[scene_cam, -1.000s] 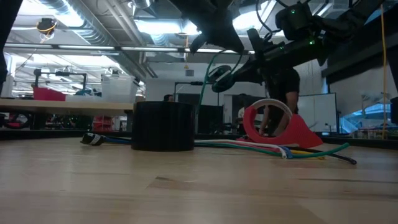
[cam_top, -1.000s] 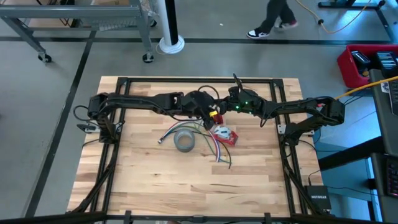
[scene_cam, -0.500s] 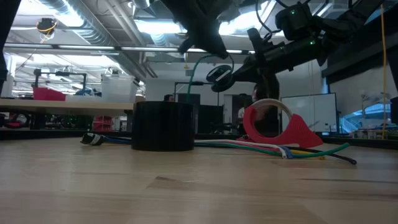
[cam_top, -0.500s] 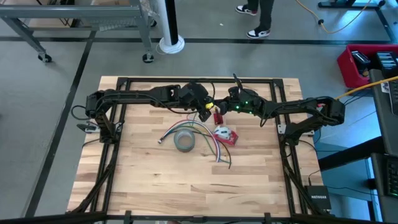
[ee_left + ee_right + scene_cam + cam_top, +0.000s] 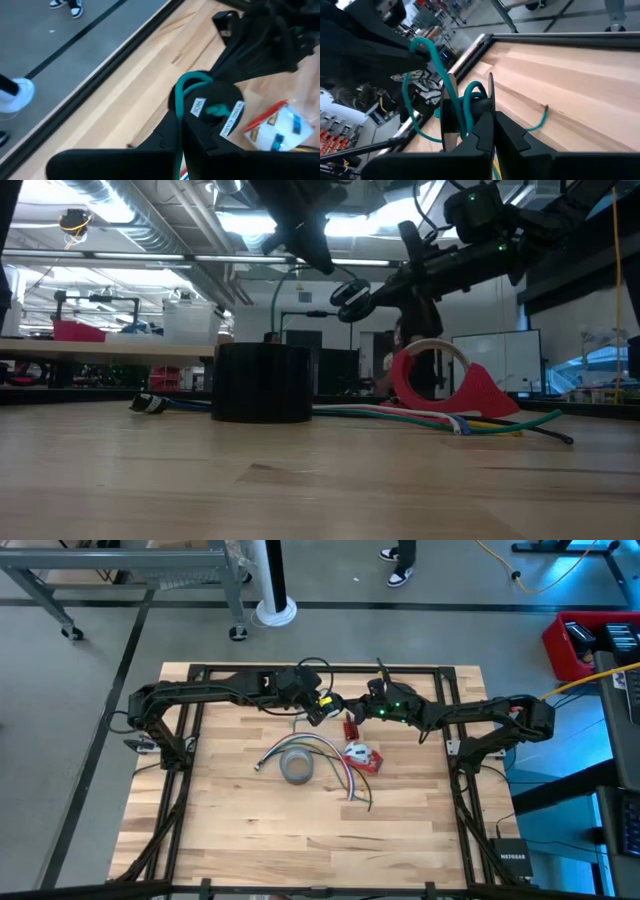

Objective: Coil cords
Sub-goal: Coil the green wire onto the black spool

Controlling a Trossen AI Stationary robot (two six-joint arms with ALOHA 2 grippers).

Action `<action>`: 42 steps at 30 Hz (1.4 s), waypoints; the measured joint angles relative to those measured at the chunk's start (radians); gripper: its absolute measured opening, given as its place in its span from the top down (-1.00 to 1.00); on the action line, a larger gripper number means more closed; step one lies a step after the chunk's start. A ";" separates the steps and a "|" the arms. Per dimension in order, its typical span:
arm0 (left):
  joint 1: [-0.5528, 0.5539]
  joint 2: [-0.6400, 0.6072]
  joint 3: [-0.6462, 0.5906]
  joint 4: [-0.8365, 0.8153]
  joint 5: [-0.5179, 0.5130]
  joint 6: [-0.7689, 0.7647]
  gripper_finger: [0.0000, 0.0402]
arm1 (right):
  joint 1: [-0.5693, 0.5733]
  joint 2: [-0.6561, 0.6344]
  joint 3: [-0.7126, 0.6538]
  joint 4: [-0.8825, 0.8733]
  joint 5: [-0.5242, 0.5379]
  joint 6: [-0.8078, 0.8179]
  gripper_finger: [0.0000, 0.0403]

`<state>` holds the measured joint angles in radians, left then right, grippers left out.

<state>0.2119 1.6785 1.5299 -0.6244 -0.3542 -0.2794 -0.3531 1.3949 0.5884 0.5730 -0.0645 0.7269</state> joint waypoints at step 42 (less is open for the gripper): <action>-0.030 -0.002 0.000 -0.288 -0.132 -0.063 0.94 | 0.000 -0.029 -0.001 0.263 0.003 0.028 0.96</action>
<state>0.1818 1.6768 1.5299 -0.9128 -0.4862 -0.3424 -0.3531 1.3659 0.5873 0.8363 -0.0616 0.7547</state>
